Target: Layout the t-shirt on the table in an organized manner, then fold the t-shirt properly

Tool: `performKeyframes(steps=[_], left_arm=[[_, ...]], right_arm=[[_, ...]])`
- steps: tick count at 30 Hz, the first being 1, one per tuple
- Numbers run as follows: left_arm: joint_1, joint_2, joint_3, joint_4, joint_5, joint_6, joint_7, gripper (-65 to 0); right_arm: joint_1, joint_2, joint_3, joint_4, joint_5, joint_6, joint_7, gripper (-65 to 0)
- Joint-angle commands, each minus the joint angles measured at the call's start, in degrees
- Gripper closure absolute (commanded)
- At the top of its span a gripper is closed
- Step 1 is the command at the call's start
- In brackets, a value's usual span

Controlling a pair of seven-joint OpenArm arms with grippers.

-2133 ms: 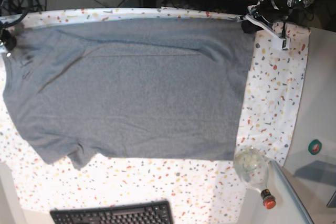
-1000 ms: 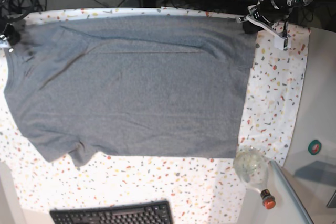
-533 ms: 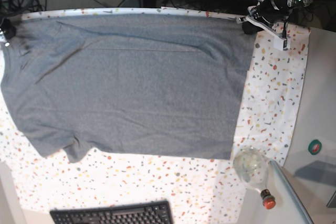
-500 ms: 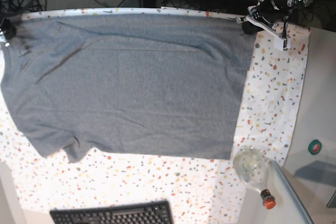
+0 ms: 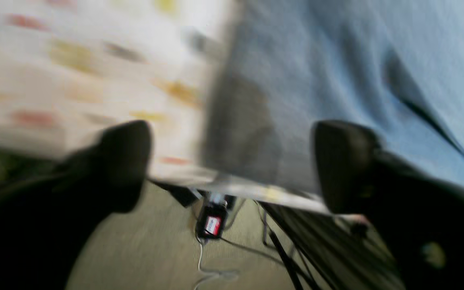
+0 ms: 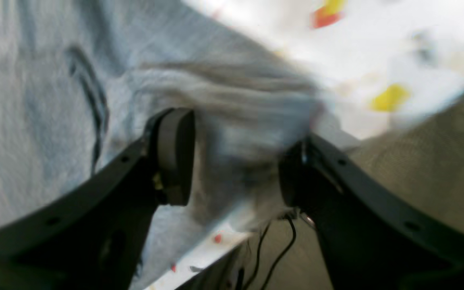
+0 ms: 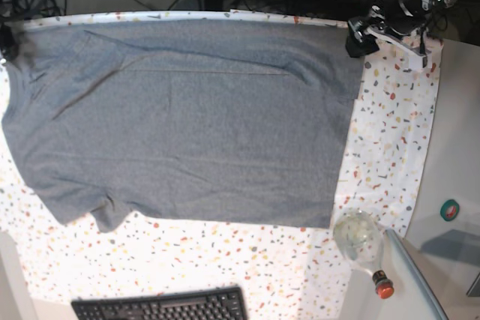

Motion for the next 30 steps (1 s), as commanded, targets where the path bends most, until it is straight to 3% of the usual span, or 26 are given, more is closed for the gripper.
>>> performKeyframes(steps=[1,6,11,14,17,20,24,26,28,30], left_arm=[[-0.4,-0.7,-1.8,0.4,-0.4,0.0,-0.6,-65.0],[-1.4,-1.2,-8.9,0.5,-0.4,0.0,-0.2,-57.4],[-3.0,-2.4,-12.7,0.6,-0.5,0.0,-0.1,-43.4],[-3.5,-2.3,-12.6,0.6,-0.7,0.0,-0.1,-26.8],[-3.7,-1.9,-11.4,0.6,-0.8,0.0,-0.1,0.0],[-5.4,-1.9,-5.1,1.0,-0.9,0.0,-0.1,0.0],[-8.3,-1.8,7.7,0.7,-0.8,0.0,-0.6,0.0],[-10.2,-0.7,12.3,-0.3,-0.4,0.0,-0.7,0.0],[-12.3,0.2,13.5,-2.7,-0.4,0.1,-0.7,0.0],[-13.3,0.4,13.4,-4.2,-0.4,0.1,-0.7,0.0]], right_arm=[[-0.1,0.9,1.1,1.2,0.5,-0.2,0.9,-31.2],[-0.1,1.0,5.2,1.2,0.4,-0.2,0.9,-30.9],[-0.1,2.5,3.9,1.2,0.4,-0.2,-0.5,-31.1],[-0.1,2.4,3.7,1.2,0.4,-0.3,-0.3,-31.1],[-0.1,2.4,3.7,1.3,0.4,-0.3,-0.8,-31.1],[-0.7,1.8,3.4,4.4,0.4,-0.3,-0.9,-31.2],[-1.7,-2.3,3.7,12.9,0.4,-0.4,-0.9,-30.8],[-1.9,-3.5,4.7,16.0,0.4,-2.8,-0.8,-31.1],[-1.7,-4.0,6.2,17.3,0.4,-5.2,-0.6,-31.2],[-1.3,-3.3,6.1,17.1,0.4,-5.3,-0.2,-31.4]])
